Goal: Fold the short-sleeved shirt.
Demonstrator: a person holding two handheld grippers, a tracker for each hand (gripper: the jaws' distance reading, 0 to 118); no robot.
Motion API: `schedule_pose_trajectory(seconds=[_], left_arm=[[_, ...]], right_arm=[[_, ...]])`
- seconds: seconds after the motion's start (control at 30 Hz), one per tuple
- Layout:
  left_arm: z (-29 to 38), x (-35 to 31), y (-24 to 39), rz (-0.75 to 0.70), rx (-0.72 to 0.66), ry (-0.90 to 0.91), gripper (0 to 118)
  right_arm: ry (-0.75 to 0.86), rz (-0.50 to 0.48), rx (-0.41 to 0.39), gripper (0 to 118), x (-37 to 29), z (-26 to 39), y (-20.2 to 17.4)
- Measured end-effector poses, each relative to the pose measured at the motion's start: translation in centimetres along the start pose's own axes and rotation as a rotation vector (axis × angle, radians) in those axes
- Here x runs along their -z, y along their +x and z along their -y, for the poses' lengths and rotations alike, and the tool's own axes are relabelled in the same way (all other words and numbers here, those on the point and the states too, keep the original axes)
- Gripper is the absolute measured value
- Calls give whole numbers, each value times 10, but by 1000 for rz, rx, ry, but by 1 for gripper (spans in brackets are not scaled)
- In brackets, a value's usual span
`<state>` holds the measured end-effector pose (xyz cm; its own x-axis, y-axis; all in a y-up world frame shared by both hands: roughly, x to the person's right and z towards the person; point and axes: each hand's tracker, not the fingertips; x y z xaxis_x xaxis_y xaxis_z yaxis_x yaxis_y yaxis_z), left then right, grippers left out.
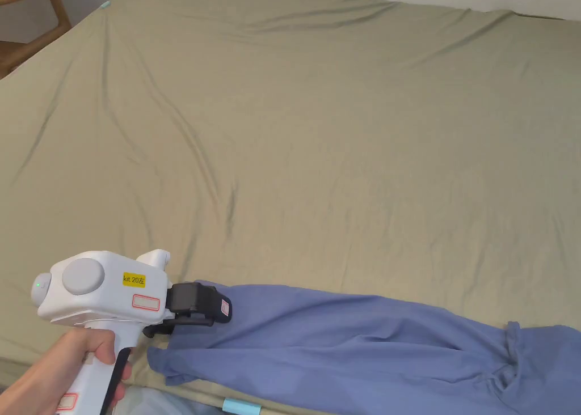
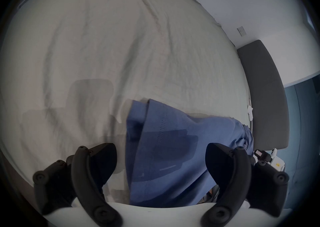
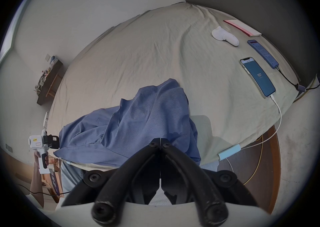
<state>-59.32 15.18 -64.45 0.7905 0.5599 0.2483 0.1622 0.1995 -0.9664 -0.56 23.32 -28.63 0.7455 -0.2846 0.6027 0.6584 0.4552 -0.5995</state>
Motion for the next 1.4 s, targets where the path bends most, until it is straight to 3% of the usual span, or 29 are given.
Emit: schedule_pose_trajectory(seconds=[0.13,0.2,0.3,0.57,0.97,1.1,1.4], left_arm=[[-4,-1,-1,-4,85,-50,89],[-4,-4,-1,91,46,-85,73],[-2,1,1,36,73,-99,12],[0,-22,1,117,-35,-14,9],[-22,-77,-26,-50,-91,97,8],[-30,-92,-34,-184,-159,116,8],[-7,-91,56,-395,65,136,8]], right_arm=[[-5,2,-4,0,1,4,-17],[-15,-5,-8,0,4,6,-20],[-25,-10,-9,0,7,3,-16],[-21,-23,-13,0,4,0,-18],[32,-54,26,0,-9,-4,-9],[42,-69,20,0,-8,-4,-10],[47,-93,-10,0,-11,-1,-20]])
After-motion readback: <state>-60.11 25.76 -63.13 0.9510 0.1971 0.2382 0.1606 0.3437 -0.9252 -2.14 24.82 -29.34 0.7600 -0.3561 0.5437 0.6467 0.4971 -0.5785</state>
